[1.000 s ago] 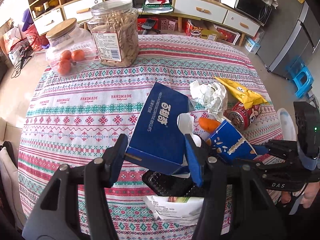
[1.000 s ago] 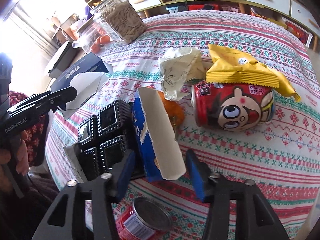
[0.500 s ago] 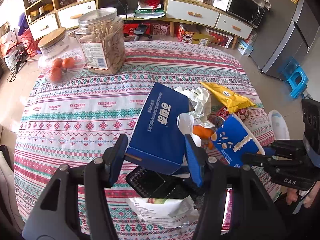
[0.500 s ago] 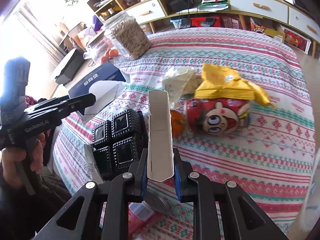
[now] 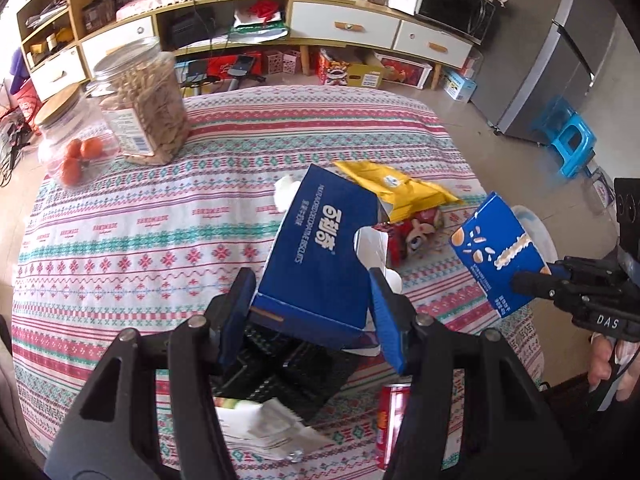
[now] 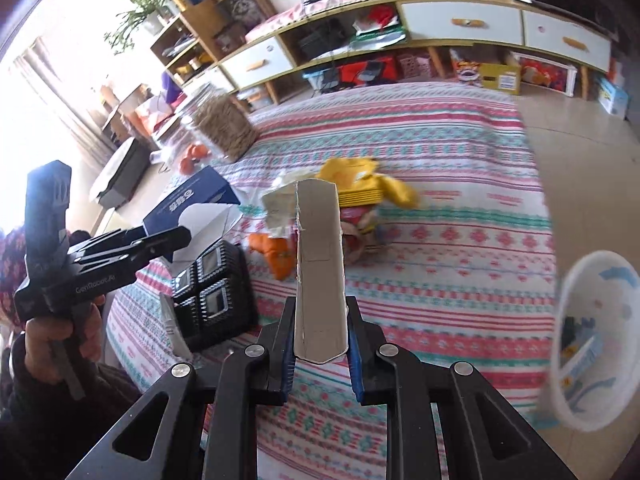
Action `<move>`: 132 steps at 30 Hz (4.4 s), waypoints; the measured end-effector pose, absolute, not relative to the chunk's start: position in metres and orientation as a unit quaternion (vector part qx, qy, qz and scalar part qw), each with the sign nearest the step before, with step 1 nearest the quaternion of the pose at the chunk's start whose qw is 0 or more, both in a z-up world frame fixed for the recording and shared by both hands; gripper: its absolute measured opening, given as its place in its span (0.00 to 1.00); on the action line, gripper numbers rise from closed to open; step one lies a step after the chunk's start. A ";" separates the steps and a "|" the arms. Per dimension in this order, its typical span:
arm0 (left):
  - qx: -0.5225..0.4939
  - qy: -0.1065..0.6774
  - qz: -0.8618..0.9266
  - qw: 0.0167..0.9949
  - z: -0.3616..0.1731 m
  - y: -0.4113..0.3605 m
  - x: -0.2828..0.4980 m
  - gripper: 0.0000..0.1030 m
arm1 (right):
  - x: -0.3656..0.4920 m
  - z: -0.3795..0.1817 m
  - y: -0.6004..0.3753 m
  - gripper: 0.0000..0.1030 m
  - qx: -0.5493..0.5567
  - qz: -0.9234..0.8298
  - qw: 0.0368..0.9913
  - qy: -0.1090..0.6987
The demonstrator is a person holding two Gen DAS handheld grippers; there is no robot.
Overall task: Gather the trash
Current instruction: 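Carry both items over the white bin and release them from both tools, then move both tools back to the table toward the black plastic tray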
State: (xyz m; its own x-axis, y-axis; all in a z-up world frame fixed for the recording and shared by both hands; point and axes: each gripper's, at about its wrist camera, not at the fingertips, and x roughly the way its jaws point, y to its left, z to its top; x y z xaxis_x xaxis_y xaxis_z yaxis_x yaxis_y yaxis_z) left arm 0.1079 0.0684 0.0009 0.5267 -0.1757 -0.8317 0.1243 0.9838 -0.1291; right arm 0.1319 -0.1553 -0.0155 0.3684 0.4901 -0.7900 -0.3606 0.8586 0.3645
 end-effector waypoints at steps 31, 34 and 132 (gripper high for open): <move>0.050 0.494 -0.214 0.841 -0.019 -0.121 0.113 0.56 | 0.092 -0.026 -0.356 0.22 0.127 0.074 0.854 0.499; 0.057 0.495 -0.224 0.837 -0.023 -0.144 0.114 0.56 | 0.090 -0.029 -0.371 0.22 0.133 0.056 0.853 0.502; -0.112 0.567 -0.053 0.814 -0.039 0.132 0.087 0.86 | 0.129 -0.038 -0.221 0.78 0.008 0.081 0.841 0.535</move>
State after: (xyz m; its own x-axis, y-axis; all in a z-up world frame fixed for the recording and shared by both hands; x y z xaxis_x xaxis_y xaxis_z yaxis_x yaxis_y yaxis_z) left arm 0.0872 0.1320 -0.0392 0.3506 -0.2124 -0.9121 -0.0407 0.9696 -0.2415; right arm 0.1293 -0.2209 -0.0385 0.4138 0.1442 -0.8989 -0.1271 0.9869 0.0998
